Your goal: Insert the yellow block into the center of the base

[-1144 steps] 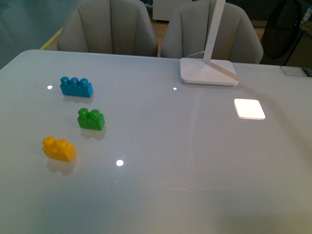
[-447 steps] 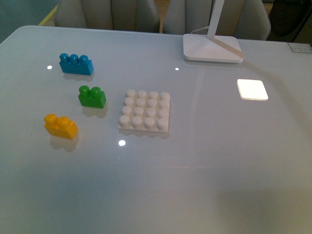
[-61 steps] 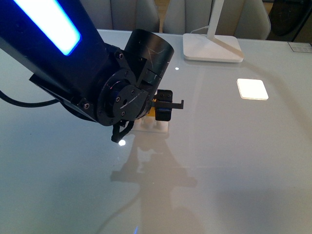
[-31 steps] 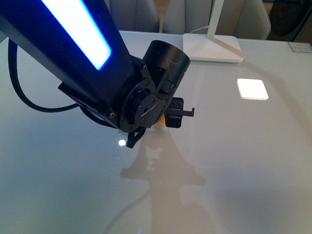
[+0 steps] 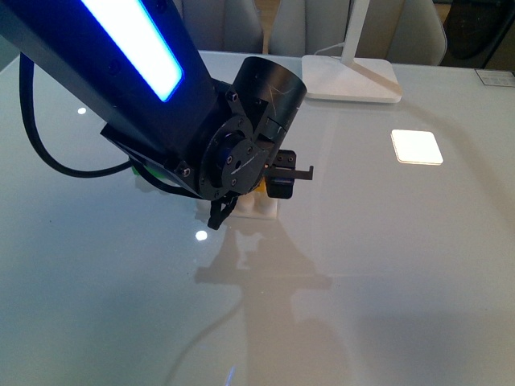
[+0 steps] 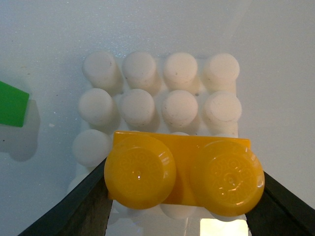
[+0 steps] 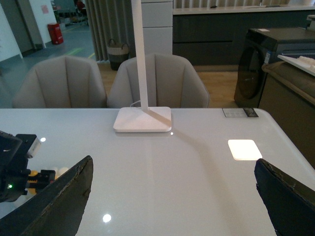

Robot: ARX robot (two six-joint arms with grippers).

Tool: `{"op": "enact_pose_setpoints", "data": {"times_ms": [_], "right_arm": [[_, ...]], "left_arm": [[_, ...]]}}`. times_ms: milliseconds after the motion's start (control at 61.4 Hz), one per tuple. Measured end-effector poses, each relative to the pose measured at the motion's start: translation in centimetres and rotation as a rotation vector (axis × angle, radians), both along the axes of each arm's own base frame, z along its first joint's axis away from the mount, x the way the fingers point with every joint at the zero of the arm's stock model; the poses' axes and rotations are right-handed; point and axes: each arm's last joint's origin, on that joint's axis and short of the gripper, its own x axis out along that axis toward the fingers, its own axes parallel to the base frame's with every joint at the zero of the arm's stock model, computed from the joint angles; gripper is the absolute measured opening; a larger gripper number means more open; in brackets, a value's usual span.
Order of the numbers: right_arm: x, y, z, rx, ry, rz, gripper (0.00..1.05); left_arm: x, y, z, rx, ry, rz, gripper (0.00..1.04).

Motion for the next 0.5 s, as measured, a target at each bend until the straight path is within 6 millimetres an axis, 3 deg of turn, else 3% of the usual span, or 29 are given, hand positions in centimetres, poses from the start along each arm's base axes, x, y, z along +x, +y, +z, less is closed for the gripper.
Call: {"op": "enact_pose_setpoints", "data": {"times_ms": [505], "right_arm": [[0.0, 0.0, 0.0, 0.0, 0.0, 0.0, 0.96]], "left_arm": [[0.46, 0.66, -0.32, 0.019, 0.0, 0.008, 0.64]]}}
